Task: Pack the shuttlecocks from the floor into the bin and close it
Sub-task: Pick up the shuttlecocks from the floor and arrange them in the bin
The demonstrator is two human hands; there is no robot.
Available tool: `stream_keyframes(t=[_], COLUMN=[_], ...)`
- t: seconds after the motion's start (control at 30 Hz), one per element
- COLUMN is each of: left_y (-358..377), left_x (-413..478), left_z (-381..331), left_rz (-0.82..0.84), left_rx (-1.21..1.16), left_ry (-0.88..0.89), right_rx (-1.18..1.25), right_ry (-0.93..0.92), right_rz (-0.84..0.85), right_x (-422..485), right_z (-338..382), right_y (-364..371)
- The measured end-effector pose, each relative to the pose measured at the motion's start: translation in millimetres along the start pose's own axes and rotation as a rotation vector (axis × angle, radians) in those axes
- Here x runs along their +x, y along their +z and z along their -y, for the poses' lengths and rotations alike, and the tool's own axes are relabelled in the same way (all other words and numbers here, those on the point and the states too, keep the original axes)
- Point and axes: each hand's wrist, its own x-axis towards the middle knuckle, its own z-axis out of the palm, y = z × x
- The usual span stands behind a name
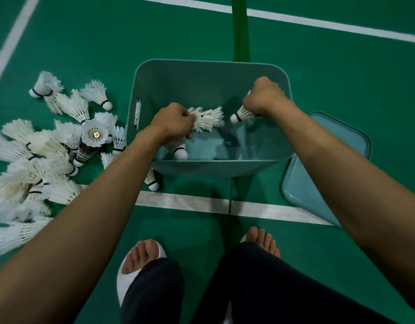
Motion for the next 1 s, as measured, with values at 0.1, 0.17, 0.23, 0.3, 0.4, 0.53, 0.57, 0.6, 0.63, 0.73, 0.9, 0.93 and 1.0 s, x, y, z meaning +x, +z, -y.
stream_keyframes(t=[0.1,0.17,0.23,0.3,0.4,0.53,0.57,0.6,0.63,0.73,0.9,0.93,1.0], left_y=[1,3,4,4,5,8,8,8,7,4,0,0,0], left_x=[0,0,2,6,12,23,25,27,28,28,7,3,-3], left_z=[1,0,-1,-1,-1,1,1,0,0,-2,-15,-20,-34], left_rz=[0.116,0.156,0.153,0.177,0.183,0.114,0.086,0.055,0.026,-0.025,-0.113,-0.139,-0.176], left_rx=[-0.106,-0.099,-0.061,-0.077,-0.09,-0.1,-0.111,-0.126,-0.144,-0.223,-0.42,-0.458,-0.52], left_ry=[-0.029,0.003,0.034,0.045,0.038,0.042,0.047,0.051,0.05,0.011,-0.005,0.0,0.013], right_rx=[-0.061,-0.024,0.057,0.224,0.569,0.661,0.685,0.707,0.74,0.805,0.445,0.5,0.638], right_ry=[0.058,0.082,0.122,0.21,0.34,0.414,0.426,0.432,0.433,0.398,0.148,0.084,0.018], right_rz=[-0.044,-0.077,-0.117,-0.094,0.069,0.259,0.28,0.294,0.303,0.223,-0.025,0.046,0.39], right_x=[2,3,7,17,34,47,50,51,52,46,11,0,-25], right_z=[-3,-1,1,6,12,16,16,16,15,16,17,20,31], right_y=[17,31,42,52,65,76,77,77,76,62,29,25,17])
